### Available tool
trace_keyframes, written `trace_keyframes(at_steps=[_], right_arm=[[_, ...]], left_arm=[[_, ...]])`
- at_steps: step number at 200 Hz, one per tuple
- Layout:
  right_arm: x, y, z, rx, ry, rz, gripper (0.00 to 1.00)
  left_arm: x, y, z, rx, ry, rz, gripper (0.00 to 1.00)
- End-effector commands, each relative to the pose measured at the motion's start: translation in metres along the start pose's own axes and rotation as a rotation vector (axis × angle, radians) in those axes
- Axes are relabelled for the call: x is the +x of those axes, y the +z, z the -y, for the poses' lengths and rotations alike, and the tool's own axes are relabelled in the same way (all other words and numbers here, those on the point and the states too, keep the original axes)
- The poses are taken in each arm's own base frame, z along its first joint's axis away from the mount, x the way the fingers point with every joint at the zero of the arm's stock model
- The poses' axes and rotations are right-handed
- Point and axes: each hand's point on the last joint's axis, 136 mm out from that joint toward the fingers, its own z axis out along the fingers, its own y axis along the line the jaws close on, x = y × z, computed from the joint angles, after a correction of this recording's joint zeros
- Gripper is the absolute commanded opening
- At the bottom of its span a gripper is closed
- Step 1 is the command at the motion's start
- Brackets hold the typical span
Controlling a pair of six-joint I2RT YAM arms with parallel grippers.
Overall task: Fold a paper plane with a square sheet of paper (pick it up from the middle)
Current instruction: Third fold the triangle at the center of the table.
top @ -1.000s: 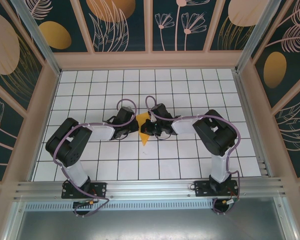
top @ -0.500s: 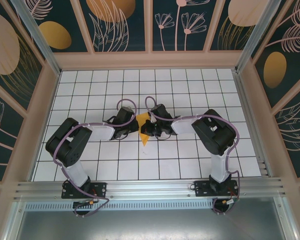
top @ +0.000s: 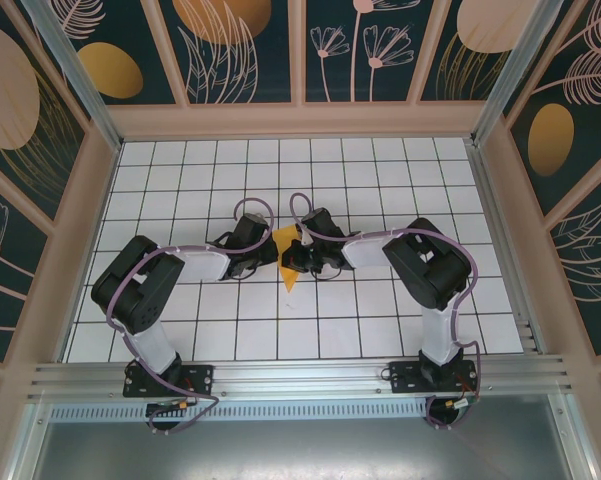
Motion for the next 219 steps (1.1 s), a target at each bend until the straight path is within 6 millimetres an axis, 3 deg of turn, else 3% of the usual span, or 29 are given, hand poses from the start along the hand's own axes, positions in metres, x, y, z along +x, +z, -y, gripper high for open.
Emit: trace_keyframes(at_steps=[1,56,99,135,184,219], right_arm=[[-0.003,0.006,-0.005,-0.018,-0.035,-0.004,0.00],[-0.003,0.009,0.001,-0.002,-0.024,-0.008,0.01],[0.000,0.011,0.011,0.036,-0.016,-0.015,0.06],[0.004,0.012,0.019,0.066,-0.013,-0.024,0.12],[0.006,0.010,0.021,0.078,-0.010,-0.022,0.31],[0.006,0.009,0.023,0.086,-0.010,-0.017,0.38]], left_arm=[[0.012,0.007,-0.002,-0.001,0.012,-0.060,0.14],[0.007,0.002,0.001,0.004,0.004,-0.043,0.15],[-0.020,-0.027,0.010,0.006,-0.036,0.065,0.17],[-0.031,-0.046,0.007,-0.010,-0.063,0.126,0.19],[-0.026,-0.059,0.000,0.002,-0.107,0.142,0.20],[-0.019,-0.064,0.000,0.031,-0.131,0.134,0.21]])
